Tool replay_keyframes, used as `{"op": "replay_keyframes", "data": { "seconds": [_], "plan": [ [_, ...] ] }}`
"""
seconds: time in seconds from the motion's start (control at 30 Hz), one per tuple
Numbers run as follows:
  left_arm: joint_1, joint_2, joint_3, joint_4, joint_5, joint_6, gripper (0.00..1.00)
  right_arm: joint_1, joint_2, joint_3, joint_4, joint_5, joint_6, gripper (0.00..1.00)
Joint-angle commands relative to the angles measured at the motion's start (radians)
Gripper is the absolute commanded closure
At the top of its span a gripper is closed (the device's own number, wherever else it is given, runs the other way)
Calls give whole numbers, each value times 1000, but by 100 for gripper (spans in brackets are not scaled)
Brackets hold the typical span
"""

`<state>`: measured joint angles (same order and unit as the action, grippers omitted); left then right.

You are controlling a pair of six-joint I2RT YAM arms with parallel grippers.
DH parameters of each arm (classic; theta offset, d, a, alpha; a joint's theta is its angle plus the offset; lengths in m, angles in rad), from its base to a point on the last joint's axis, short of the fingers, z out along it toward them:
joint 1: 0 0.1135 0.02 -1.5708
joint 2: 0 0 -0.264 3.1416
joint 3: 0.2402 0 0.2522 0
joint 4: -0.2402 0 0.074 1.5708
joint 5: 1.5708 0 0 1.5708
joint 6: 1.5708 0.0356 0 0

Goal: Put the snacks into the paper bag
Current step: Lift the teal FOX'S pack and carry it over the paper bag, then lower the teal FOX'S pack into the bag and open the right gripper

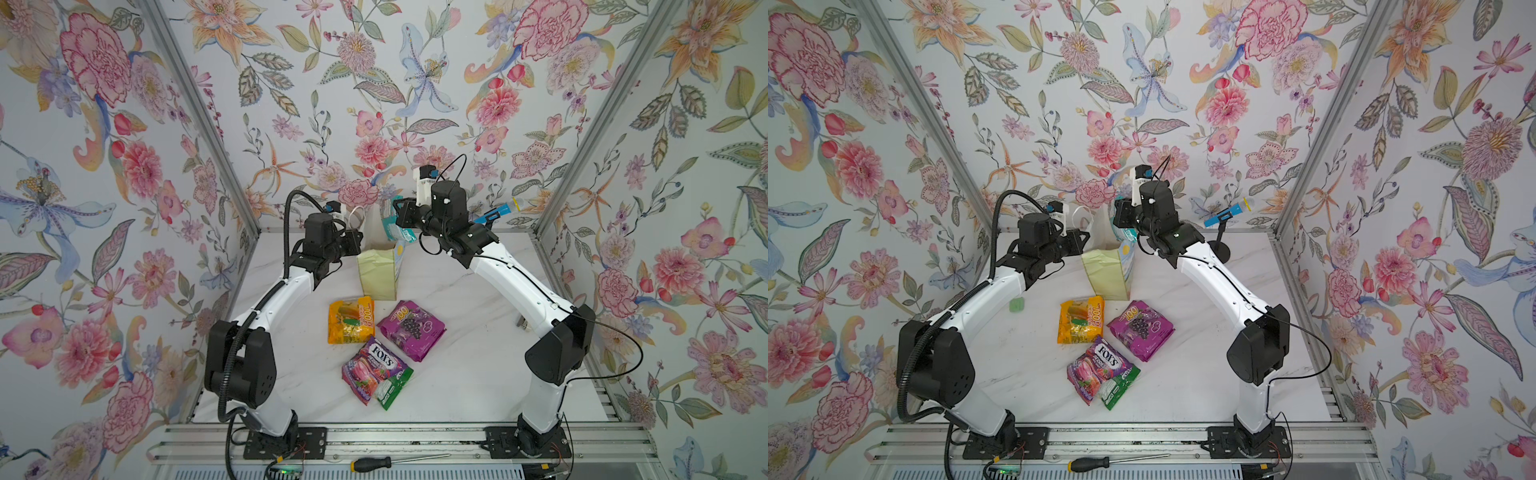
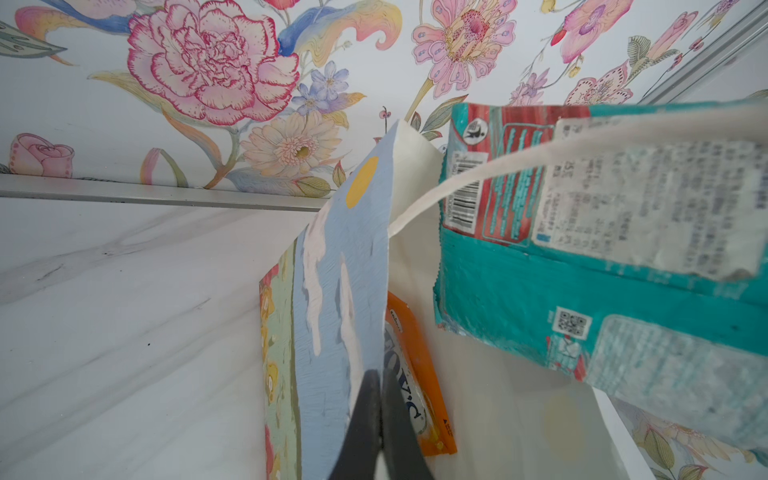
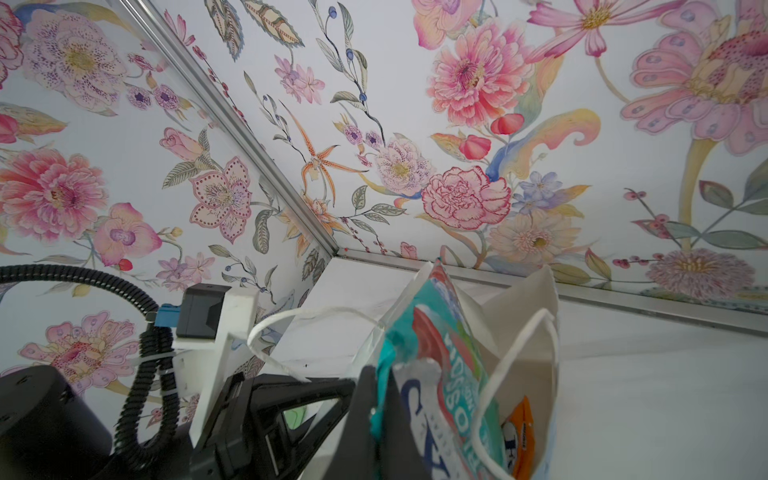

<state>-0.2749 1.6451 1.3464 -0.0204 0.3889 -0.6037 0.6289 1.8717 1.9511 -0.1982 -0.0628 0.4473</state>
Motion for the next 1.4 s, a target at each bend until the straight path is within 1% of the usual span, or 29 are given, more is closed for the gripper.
{"op": "replay_keyframes", "data": {
  "seconds": [0.0, 0.23, 0.53, 0.7, 1.07, 1.23, 1.37],
  "plan": [
    [-1, -15, -11, 12, 4, -6, 100, 6, -40, 21, 20, 14, -17, 100],
    [-1, -12, -4, 15, 5, -8, 100, 8, 18, 65, 10, -11, 16, 100],
    [-1, -13, -5, 20, 8, -8, 100, -4, 108, 164, -45, -40, 47, 100],
    [-1, -16, -6, 20, 10, -5, 100, -21, 133, 170, -52, -94, 102, 100],
    [-1, -15, -5, 33, 19, -12, 100, -11, 196, 183, -38, -165, 168, 100],
    [-1, -16, -6, 34, 21, -12, 100, -6, 260, 276, -40, -205, 208, 100],
    [-2, -20, -7, 34, 22, -14, 100, -1, 315, 358, -68, -231, 217, 100]
  ]
}}
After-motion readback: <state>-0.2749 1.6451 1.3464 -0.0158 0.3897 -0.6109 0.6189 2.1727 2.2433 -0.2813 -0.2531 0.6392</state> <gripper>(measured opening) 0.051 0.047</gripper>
